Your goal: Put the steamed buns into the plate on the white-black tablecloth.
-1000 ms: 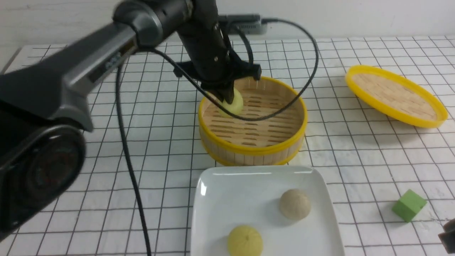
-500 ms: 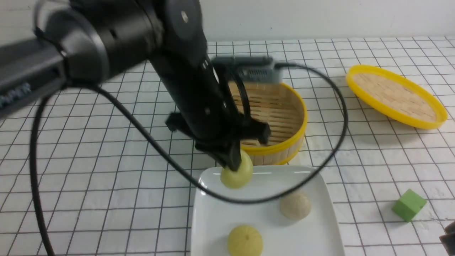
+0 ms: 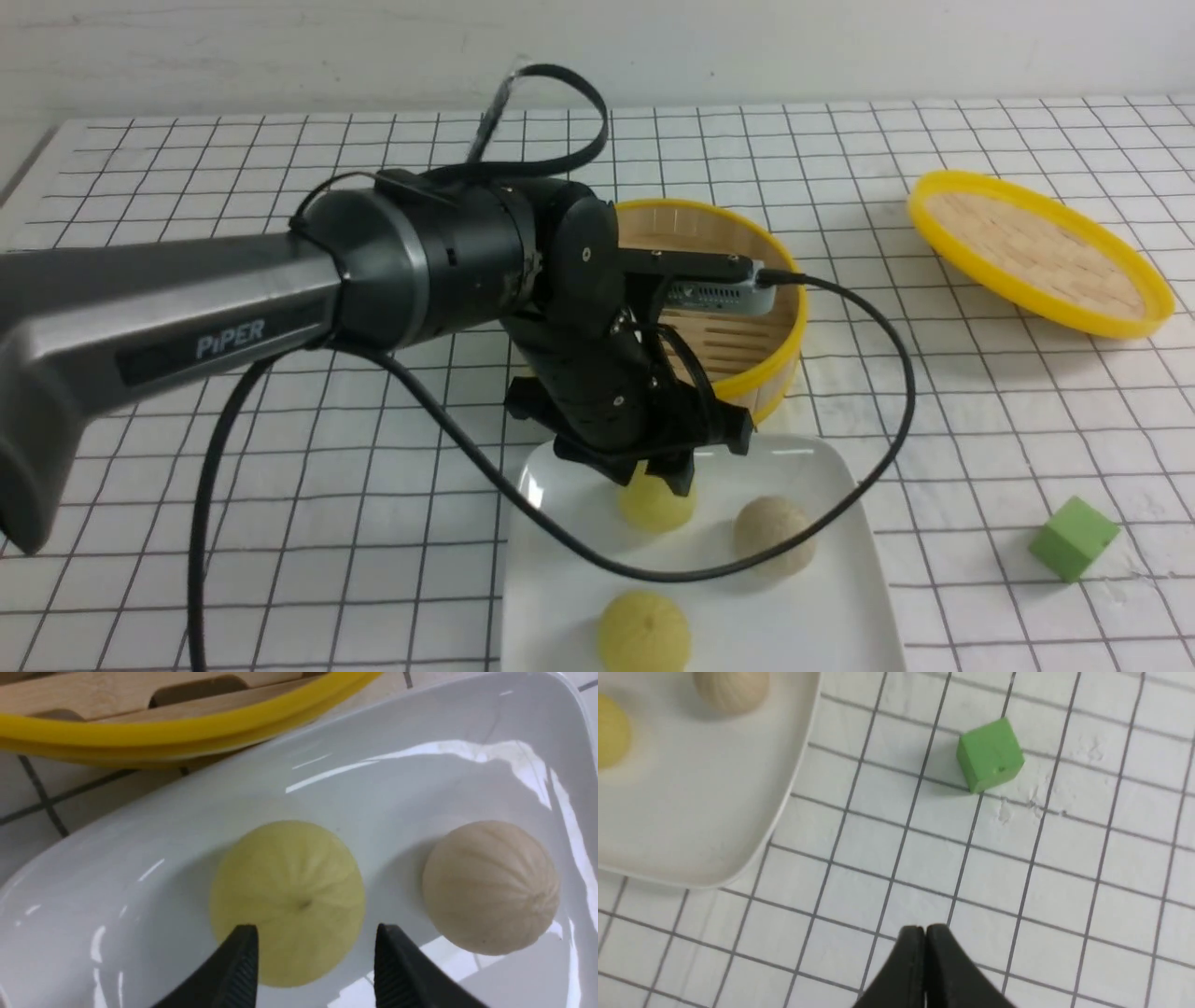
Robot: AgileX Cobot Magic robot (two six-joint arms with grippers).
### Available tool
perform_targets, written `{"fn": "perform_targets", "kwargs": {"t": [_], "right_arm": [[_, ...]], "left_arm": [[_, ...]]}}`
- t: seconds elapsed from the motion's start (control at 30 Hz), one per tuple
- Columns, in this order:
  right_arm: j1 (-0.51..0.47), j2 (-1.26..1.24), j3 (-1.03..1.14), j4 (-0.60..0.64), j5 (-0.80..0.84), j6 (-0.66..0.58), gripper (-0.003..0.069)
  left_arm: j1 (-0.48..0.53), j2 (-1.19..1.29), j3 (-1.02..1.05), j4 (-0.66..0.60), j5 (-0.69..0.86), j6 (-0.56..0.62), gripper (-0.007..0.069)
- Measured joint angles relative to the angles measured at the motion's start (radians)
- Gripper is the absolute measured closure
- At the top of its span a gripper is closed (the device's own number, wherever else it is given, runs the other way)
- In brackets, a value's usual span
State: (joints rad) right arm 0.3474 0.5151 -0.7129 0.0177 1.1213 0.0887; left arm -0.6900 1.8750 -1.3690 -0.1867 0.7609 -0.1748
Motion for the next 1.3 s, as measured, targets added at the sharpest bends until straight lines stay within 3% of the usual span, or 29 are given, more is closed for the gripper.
{"fn": "perform_targets", "kwargs": {"t": [0.1,0.23,0.27,0.33,0.43,0.7,1.3], "right_arm": [[0.000,-0.177,0.000,0.000,-0.008,0.004,0.0634],[0.000,-0.354,0.015,0.000,-0.116,0.026,0.0631],[0.000,-0.424,0.047,0.000,-0.205,0.026,0.0630],[0.000,-0.466,0.083,0.000,-0.285,0.027,0.0629],[0.000,-0.521,0.226,0.000,-0.533,0.029,0.0629],[0.000,-0.508,0.397,-0.007,-0.759,0.029,0.0629],[0.000,-0.508,0.401,-0.018,-0.767,0.029,0.0613]], "left_arm": [[0.000,0.000,0.000,0.005,0.001,0.000,0.0265],[0.000,-0.010,0.000,0.014,0.011,0.000,0.0336],[0.000,-0.022,0.000,0.028,0.016,0.000,0.0407],[0.000,-0.029,-0.001,0.038,0.016,0.000,0.0450],[0.000,-0.039,-0.004,0.072,0.022,0.000,0.0602],[0.000,-0.039,-0.006,0.079,0.022,0.000,0.0622],[0.000,-0.039,-0.007,0.090,0.022,0.000,0.0620]]}}
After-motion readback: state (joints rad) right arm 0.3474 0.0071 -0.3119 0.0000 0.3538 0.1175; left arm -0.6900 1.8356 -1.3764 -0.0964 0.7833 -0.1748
